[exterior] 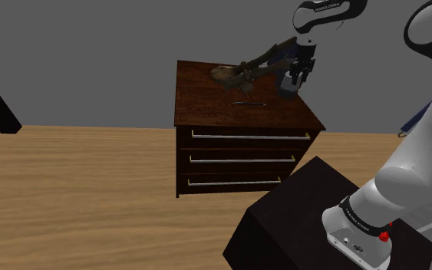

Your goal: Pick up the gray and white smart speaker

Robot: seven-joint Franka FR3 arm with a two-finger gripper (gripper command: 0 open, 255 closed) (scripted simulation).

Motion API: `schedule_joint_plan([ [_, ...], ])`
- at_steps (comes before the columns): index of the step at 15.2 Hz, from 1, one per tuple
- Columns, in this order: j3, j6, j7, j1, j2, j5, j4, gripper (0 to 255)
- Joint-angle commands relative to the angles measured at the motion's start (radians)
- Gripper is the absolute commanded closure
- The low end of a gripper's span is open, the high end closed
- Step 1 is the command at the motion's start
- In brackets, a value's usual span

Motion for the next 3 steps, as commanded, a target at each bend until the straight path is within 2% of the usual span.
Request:
schedule_joint_plan([
  [1,0.0,-0.025,-0.002,0.0,-0.007,-0.001,0.019,255],
  [3,0.0,-0.027,-0.002,0.0,-0.008,-0.001,0.02,255],
])
